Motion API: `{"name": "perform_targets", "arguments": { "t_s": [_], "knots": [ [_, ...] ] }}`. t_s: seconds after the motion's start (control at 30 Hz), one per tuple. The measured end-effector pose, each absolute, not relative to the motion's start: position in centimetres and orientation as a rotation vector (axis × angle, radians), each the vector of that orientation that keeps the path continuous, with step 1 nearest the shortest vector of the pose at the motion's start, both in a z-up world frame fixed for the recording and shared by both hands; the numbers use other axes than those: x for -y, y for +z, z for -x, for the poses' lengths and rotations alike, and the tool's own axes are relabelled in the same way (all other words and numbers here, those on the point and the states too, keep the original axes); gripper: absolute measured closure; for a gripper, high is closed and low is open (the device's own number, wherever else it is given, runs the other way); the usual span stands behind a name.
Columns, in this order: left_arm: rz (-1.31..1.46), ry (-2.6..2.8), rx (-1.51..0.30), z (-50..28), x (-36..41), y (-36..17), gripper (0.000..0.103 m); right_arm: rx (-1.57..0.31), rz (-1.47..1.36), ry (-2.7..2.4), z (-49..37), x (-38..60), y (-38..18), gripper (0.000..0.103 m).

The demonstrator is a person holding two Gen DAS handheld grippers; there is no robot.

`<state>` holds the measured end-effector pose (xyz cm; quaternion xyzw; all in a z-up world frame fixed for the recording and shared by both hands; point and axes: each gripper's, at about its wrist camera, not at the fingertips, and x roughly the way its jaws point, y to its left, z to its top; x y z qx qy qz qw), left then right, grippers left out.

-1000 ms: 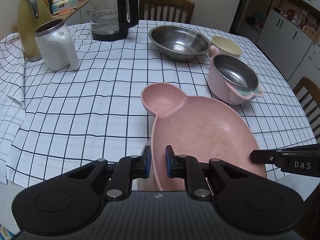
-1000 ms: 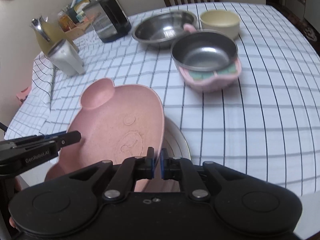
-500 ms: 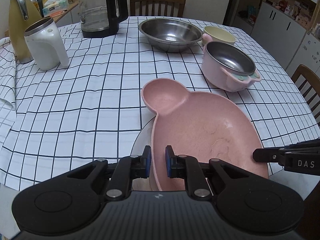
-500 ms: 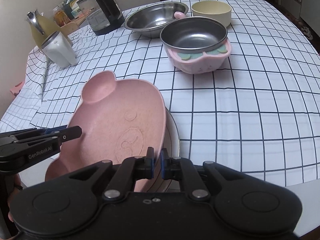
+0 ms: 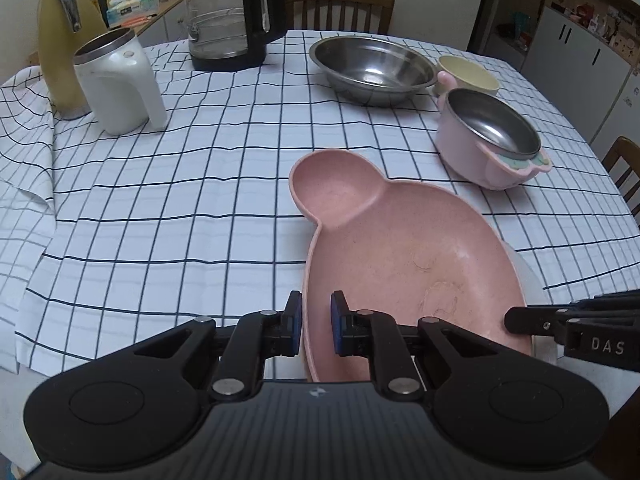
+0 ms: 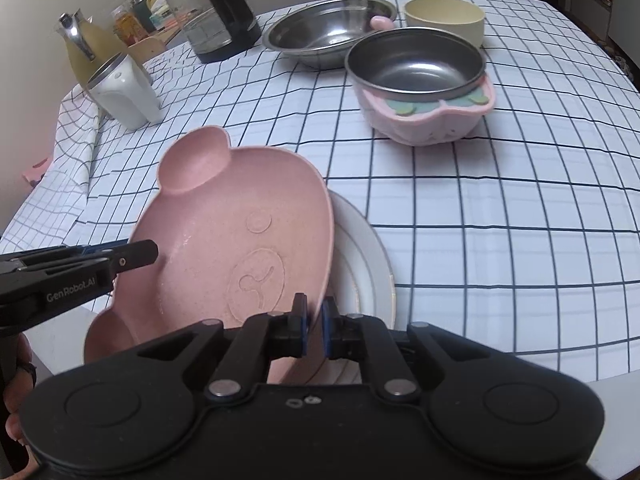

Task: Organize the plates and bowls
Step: 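Lift the pink bear plate with both grippers and lower it onto the white plates, then open both grippers and withdraw from the pink plate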

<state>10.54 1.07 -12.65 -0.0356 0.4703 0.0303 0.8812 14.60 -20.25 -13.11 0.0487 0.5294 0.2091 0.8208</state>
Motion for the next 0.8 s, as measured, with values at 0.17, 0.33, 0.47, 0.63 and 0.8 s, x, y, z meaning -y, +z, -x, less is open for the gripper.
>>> {"name": "perform_targets", "arguments": {
  "t_s": [0.17, 0.33, 0.47, 0.63, 0.8],
  "knots": [
    [0.100, 0.076, -1.001, -10.4, -1.5, -13.0, 0.089, -1.122, -0.091, 0.472, -14.6, 19.6, -13.1, 0.094],
    [0.114, 0.073, -0.999, -10.3, -1.2, -13.0, 0.089, -1.136, -0.091, 0.442, -15.0, 19.7, -13.3, 0.083],
    [0.109, 0.063, -0.997, -10.4, -1.0, -12.8, 0.087, -1.136, -0.107, 0.437, -15.1, 20.2, -13.3, 0.079],
    [0.117, 0.055, -0.992, -10.1, -1.0, -12.7, 0.054, -1.121, -0.116, 0.421, -14.8, 20.8, -12.8, 0.066],
    [0.089, 0.039, -0.968, -10.0, 0.1, -12.3, 0.046, -1.106, -0.123, 0.413, -14.5, 21.6, -12.3, 0.060]
  ]
}}
